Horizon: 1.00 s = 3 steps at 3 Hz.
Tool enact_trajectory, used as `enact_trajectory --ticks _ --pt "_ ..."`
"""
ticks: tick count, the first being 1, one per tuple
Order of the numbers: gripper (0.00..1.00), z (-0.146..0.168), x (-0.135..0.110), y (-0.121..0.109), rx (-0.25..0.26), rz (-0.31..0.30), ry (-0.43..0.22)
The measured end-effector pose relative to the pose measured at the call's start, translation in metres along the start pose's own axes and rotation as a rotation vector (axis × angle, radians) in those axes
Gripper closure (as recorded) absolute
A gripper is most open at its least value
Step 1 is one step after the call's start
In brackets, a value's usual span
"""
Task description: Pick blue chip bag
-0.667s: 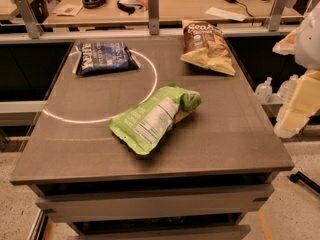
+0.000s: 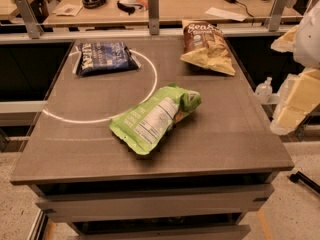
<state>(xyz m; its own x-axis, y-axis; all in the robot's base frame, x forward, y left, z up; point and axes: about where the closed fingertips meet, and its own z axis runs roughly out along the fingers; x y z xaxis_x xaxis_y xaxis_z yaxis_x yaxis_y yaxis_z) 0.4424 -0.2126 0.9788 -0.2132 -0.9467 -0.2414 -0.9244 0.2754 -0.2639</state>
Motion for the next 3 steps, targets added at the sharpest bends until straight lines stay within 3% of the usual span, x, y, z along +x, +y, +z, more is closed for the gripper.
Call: enact_trajectory --ticks 1,2,3 --pt "0.0 0.006 -0.02 -0.012 0.03 -0.01 -0.114" --pt "0.0 0.013 -0.051 -0.028 0.055 0.001 -0.277" --pt "0.0 0.017 -0.075 -0.038 0.084 0.049 -0.44"
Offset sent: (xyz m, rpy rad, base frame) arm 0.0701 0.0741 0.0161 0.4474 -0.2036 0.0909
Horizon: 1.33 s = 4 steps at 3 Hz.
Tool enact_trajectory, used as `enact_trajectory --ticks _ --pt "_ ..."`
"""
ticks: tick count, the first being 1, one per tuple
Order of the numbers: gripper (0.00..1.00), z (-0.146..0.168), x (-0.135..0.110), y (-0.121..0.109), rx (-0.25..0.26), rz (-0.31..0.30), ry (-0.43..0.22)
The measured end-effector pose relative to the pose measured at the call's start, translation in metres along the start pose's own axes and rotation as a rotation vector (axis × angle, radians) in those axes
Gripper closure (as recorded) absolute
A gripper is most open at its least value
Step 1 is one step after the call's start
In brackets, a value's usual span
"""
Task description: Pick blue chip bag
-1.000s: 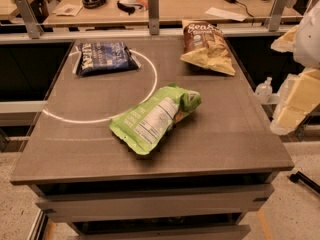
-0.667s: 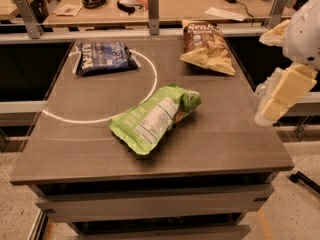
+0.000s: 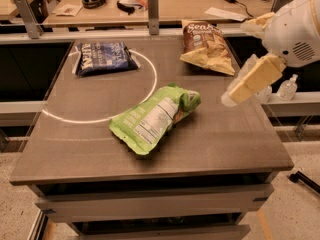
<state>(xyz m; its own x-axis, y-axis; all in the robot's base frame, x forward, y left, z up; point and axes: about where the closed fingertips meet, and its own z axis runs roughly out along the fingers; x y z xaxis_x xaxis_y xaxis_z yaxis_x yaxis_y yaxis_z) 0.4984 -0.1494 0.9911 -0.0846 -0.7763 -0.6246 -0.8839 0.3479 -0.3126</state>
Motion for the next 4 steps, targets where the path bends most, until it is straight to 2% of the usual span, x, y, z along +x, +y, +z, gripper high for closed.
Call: enact_trajectory --ticks 1,2,3,4 --pt "0.0 0.013 -0.017 -0.009 0.051 0.089 -0.124" --pt "0.0 0.035 -0.038 -0.027 0.105 0.134 -0.194" --pt "0.0 0.061 -0.062 -0.042 0.142 0.165 -0.19" --pt "0.0 0.06 -0.062 -0.042 0.142 0.162 -0.19"
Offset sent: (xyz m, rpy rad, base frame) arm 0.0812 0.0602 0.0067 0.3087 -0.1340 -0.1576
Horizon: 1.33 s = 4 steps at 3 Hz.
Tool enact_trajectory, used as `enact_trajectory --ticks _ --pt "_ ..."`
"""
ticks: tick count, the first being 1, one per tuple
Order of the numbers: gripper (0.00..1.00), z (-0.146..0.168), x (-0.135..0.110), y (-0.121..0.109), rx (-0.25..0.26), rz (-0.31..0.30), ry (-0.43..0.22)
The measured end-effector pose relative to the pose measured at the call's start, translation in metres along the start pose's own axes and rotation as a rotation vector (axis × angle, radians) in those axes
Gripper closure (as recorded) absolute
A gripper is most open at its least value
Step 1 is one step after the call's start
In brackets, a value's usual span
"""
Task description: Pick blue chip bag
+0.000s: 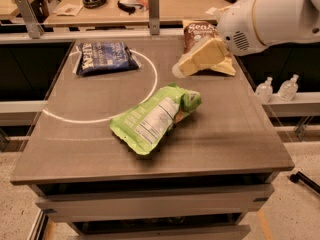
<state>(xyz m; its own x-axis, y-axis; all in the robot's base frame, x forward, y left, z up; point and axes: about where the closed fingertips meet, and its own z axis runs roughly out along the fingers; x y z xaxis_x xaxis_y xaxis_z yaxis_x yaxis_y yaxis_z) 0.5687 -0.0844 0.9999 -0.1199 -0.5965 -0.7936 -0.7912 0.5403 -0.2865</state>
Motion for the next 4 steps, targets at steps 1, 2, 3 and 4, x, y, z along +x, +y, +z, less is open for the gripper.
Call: enact_trajectory --ticks 1,2,3,4 --pt "0.0 0.026 -0.007 0.007 -0.012 -0.057 -0.027" --pt "0.0 0.068 -0.019 0.013 -0.043 -0.133 -0.055" --pt "0.0 0.108 -0.028 0.011 -0.079 -0.188 -0.067" --pt "0.0 0.144 -0.034 0.003 -0.107 -0.217 -0.066"
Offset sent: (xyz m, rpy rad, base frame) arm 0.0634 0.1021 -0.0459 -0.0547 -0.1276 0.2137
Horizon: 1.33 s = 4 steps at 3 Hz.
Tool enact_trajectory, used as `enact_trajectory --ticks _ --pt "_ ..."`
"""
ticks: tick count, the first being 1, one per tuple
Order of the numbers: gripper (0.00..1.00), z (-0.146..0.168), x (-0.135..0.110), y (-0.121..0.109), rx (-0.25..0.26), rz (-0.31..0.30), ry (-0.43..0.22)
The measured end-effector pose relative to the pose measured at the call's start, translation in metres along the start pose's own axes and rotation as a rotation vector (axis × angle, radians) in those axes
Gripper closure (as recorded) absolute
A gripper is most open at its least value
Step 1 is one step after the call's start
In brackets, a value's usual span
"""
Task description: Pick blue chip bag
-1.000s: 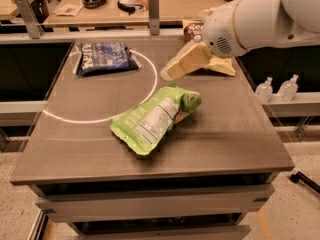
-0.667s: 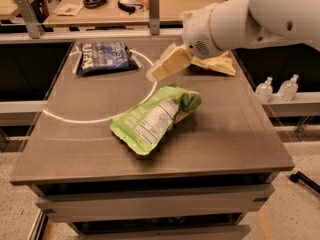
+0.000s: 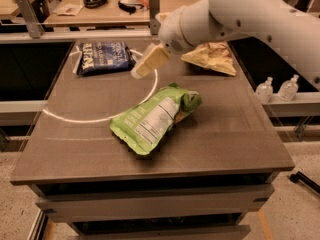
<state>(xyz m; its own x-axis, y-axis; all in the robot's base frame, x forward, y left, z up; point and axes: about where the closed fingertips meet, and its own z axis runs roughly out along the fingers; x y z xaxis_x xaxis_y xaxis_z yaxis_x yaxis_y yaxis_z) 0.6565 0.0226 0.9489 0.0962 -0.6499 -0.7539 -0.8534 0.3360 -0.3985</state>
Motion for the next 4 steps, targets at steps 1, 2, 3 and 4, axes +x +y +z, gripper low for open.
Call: enact_trajectory --ticks 1,2,3,4 --pt "0.0 0.034 -0.004 -0.014 -0.017 -0.005 0.007" --pt "0.0 0.067 -0.007 -0.021 -0.03 -0.006 0.039" --pt "0.0 0.097 -0.008 -0.025 -0.001 0.006 0.067" --pt "0.0 0.127 -0.006 -0.035 0.018 0.045 0.084"
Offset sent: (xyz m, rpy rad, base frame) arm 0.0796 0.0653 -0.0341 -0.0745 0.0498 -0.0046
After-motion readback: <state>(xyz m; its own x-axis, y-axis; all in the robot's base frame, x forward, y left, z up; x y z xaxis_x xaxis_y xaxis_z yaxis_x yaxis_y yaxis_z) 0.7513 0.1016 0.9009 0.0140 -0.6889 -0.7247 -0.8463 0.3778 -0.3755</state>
